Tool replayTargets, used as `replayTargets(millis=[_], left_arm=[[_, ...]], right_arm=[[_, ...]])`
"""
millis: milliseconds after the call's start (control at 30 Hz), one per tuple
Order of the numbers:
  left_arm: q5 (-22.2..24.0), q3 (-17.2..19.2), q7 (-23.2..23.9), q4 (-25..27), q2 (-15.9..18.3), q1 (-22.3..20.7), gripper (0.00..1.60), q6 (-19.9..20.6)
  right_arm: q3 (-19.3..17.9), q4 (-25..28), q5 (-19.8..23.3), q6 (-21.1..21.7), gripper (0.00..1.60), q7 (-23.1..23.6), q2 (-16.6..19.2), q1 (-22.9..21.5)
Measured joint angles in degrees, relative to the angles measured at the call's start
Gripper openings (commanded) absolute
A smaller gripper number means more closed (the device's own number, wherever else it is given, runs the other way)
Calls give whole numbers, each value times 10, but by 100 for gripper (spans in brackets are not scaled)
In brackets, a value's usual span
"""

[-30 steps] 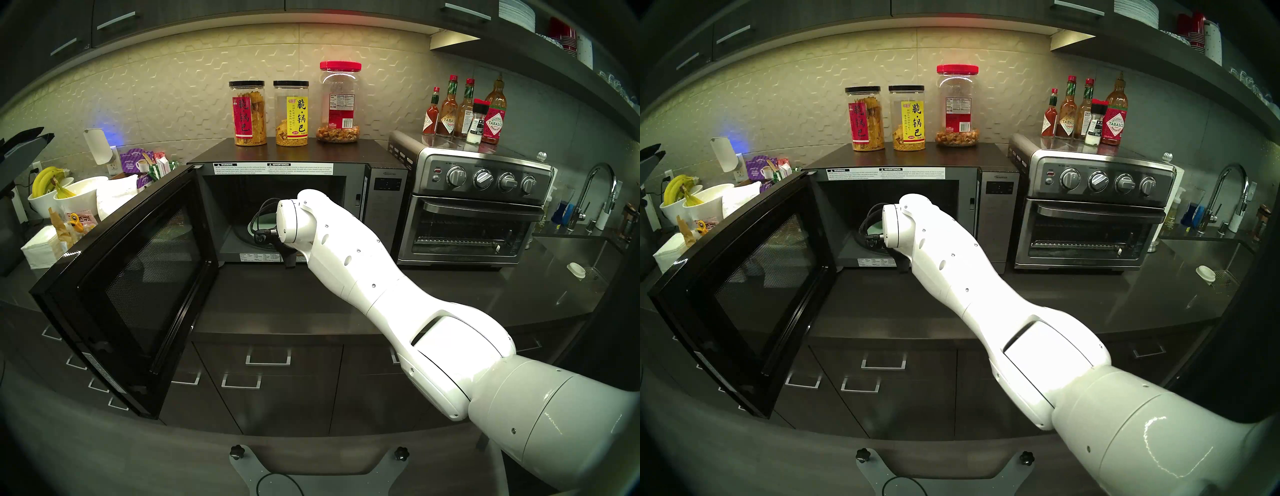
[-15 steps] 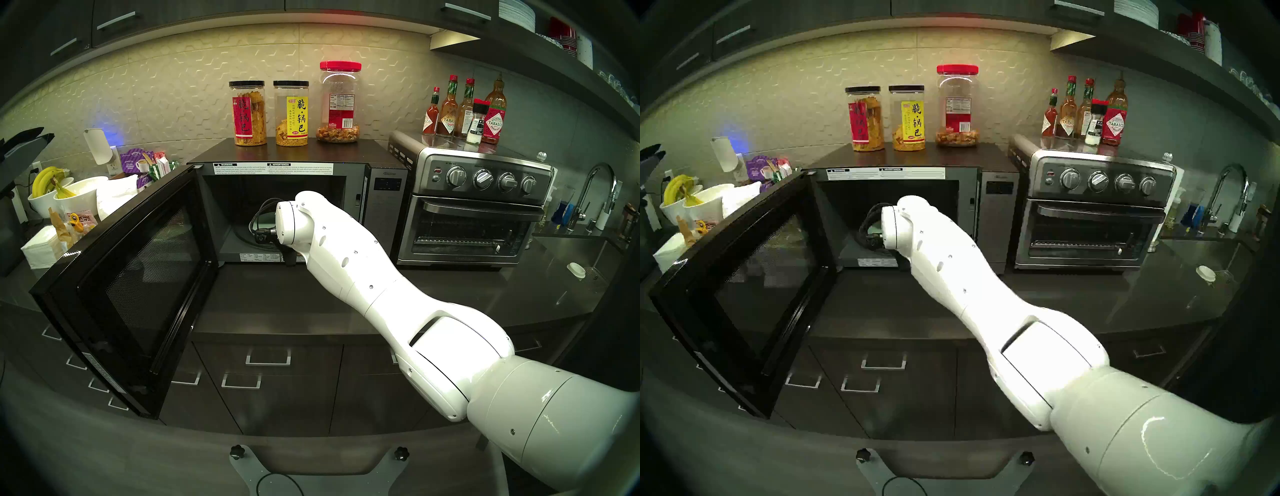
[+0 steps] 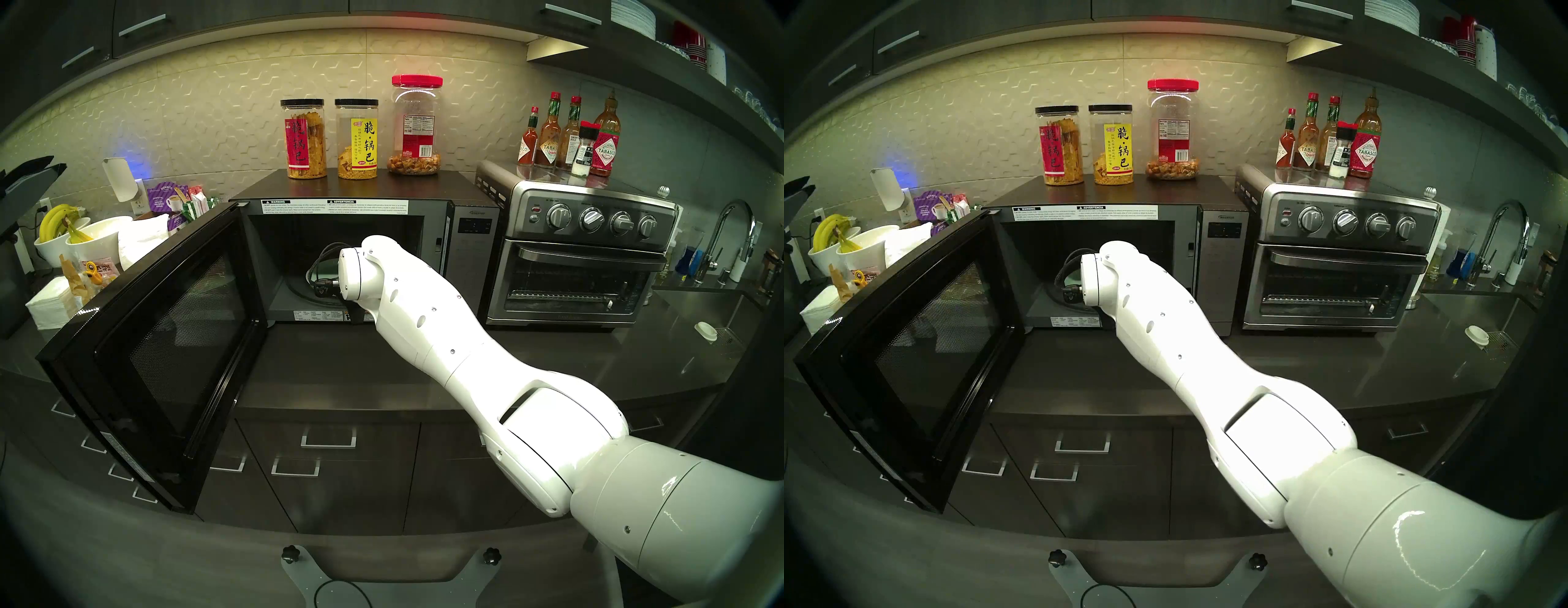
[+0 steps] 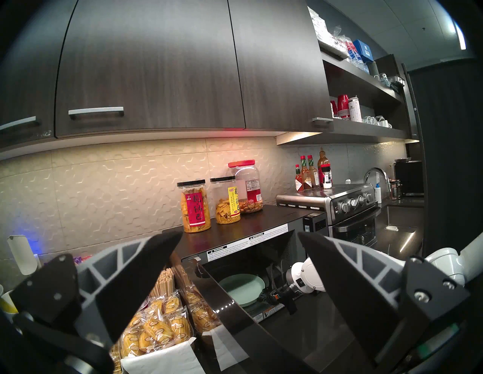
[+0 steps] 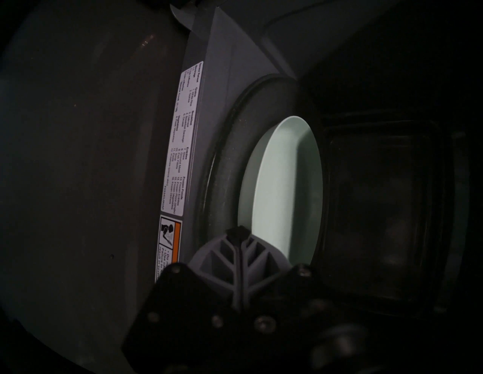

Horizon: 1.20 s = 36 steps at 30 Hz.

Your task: Open the microwave, put the plate inside, and close the door

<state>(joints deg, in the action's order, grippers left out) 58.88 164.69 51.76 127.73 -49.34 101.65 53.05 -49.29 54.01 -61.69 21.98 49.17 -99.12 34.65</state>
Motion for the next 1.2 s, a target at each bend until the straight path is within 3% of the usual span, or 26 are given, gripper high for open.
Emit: replayTargets(millis=[433,767,1200], left_arm=[[0,0,0,0,0,0,160,0],[0,0,0,0,0,0,160,0],[1,0,0,1,0,0,160,0]], right_arm=[[-11,20,6,-11,0,13,0,5],[-27,95,29,-24,0,79,21,18],[-66,197,60,-42,0,170,79,51]])
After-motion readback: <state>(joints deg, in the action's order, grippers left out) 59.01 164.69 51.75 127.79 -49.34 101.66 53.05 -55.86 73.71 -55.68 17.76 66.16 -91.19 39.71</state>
